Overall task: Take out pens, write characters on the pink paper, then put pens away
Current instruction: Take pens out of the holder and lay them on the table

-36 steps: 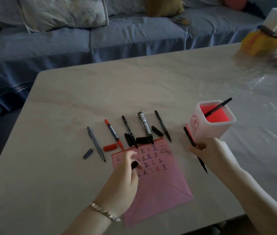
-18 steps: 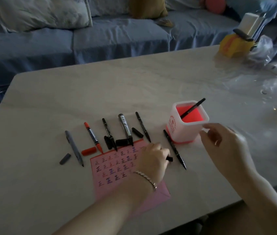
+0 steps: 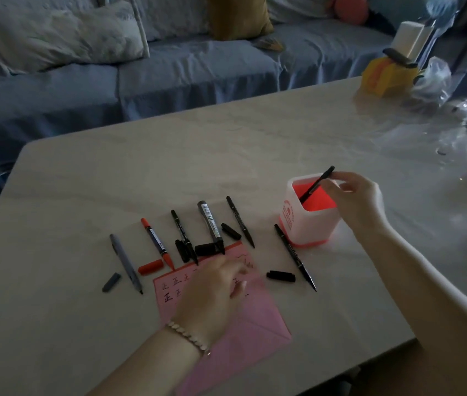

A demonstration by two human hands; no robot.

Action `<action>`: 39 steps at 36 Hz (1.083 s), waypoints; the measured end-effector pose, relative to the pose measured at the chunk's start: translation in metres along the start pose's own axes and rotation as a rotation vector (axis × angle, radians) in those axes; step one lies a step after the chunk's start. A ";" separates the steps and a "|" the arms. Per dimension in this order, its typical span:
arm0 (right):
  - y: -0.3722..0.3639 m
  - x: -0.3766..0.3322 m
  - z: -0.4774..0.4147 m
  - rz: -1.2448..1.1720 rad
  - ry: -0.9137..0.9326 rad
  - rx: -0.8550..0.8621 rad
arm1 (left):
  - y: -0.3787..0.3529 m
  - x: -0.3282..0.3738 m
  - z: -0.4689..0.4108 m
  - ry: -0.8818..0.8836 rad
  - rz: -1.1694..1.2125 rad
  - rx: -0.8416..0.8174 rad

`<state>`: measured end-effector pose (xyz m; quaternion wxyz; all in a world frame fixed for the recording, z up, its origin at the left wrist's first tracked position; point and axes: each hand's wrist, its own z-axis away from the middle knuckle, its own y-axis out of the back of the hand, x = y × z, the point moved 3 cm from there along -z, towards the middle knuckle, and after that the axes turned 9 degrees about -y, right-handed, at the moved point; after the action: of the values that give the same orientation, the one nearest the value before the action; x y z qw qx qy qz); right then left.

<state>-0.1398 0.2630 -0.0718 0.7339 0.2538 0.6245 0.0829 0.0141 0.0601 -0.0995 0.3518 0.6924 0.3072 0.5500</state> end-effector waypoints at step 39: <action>-0.083 -0.038 0.188 -0.568 -0.096 -0.625 | 0.042 -0.026 0.055 -0.133 0.057 0.282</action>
<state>0.0165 0.1245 -0.0615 0.7974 -0.1596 0.5797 0.0509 0.0646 0.0075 -0.0872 0.2547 0.7782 0.3378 0.4641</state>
